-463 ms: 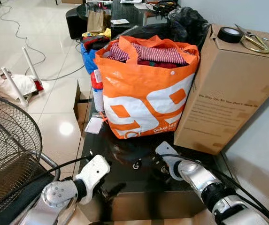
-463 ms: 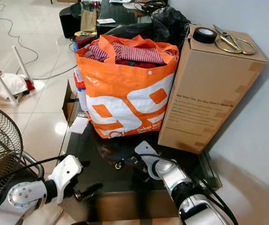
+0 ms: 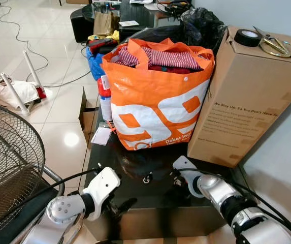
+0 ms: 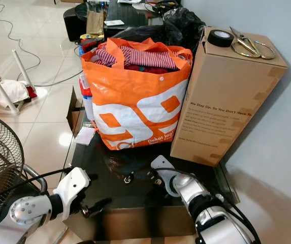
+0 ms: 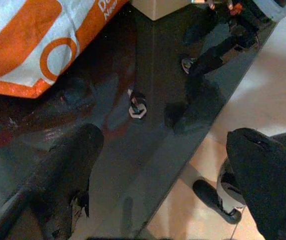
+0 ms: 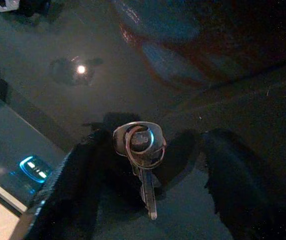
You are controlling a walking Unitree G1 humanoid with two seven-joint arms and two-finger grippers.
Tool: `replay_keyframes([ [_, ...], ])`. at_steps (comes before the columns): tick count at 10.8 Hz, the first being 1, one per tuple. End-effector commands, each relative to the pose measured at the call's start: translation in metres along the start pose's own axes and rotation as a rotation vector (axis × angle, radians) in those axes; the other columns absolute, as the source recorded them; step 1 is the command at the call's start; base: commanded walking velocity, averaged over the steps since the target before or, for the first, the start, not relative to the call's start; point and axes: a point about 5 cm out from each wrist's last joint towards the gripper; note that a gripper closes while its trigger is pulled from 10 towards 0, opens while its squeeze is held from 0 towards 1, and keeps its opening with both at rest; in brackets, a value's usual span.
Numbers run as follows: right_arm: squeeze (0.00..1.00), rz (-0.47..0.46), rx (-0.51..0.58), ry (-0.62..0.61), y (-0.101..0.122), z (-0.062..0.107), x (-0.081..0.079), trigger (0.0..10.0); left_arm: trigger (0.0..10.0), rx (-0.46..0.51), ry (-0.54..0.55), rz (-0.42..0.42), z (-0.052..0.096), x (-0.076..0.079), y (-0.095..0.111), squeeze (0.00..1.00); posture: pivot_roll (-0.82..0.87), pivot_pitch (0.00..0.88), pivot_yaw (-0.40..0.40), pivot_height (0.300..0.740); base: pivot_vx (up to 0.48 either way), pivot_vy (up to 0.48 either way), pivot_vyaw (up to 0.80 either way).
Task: Hang keys on a hook
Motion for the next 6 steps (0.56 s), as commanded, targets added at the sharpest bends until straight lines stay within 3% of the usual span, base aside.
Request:
replay_keyframes([
  [1,0.0,-0.019,-0.006,-0.022,-0.001,0.002,0.007,0.0,10.0,0.005,0.002,-0.007,-0.001,-0.001,0.003,0.08,-0.11,0.0,-0.045,0.74,0.0,0.0,0.0],
  [6,0.0,-0.032,-0.036,-0.046,-0.013,0.001,0.009,0.0,10.0,0.004,0.003,-0.004,-0.002,-0.001,0.002,0.09,-0.11,0.0,-0.048,0.74,0.0,0.0,0.0],
])
Point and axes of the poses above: a point about 5 cm out from each wrist's last joint towards the gripper, its own z axis pointing back from the gripper into the wrist, its own y axis along the axis of the wrist's last joint, x = y × z, and after that the axes turned 11 degrees about -z, right-handed
